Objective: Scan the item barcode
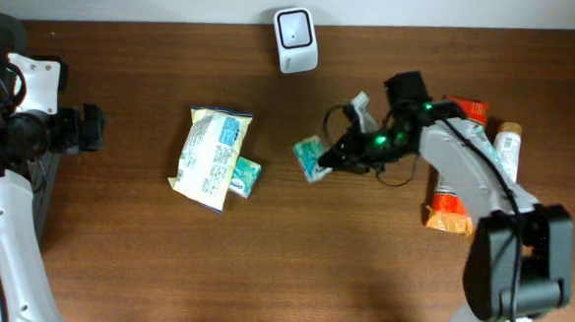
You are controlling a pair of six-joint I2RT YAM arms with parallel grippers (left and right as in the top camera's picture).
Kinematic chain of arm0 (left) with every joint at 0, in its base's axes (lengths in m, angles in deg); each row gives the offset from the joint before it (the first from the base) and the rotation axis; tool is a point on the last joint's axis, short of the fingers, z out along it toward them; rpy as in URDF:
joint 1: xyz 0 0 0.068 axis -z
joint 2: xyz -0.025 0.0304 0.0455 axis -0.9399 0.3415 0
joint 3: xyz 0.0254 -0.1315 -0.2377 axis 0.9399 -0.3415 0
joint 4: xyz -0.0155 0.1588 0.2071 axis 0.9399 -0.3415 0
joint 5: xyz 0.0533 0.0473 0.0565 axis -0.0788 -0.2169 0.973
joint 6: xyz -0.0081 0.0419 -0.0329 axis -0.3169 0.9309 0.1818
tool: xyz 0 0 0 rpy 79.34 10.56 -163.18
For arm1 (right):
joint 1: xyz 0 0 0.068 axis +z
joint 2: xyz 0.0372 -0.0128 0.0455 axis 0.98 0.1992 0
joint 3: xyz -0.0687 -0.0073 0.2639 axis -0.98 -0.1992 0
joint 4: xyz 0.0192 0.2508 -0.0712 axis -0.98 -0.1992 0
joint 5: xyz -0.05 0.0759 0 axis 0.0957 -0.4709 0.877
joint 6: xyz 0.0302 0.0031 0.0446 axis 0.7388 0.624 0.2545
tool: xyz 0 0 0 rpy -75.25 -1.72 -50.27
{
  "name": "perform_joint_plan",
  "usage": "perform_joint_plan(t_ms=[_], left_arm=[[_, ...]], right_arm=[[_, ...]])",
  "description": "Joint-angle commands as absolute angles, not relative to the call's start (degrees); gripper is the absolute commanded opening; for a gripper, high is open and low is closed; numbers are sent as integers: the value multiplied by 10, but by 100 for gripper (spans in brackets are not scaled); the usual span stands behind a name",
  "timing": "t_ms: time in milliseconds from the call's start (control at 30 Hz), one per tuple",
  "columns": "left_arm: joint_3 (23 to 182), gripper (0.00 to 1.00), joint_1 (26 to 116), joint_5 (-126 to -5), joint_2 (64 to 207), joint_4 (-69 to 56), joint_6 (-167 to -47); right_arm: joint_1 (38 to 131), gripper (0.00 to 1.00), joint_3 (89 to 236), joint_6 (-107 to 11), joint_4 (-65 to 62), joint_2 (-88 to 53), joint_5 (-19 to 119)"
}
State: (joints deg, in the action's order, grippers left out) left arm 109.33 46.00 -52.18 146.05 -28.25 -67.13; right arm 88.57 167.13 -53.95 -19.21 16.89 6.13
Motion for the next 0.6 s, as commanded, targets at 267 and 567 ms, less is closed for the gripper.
perform_joint_plan(t_ms=[267, 567], left_arm=[[1099, 99, 458, -528, 1458, -282, -662], [1099, 99, 458, -528, 1458, -282, -662]], right_arm=[[828, 4, 1679, -571, -190, 152, -215], [828, 4, 1679, -576, -188, 152, -224]])
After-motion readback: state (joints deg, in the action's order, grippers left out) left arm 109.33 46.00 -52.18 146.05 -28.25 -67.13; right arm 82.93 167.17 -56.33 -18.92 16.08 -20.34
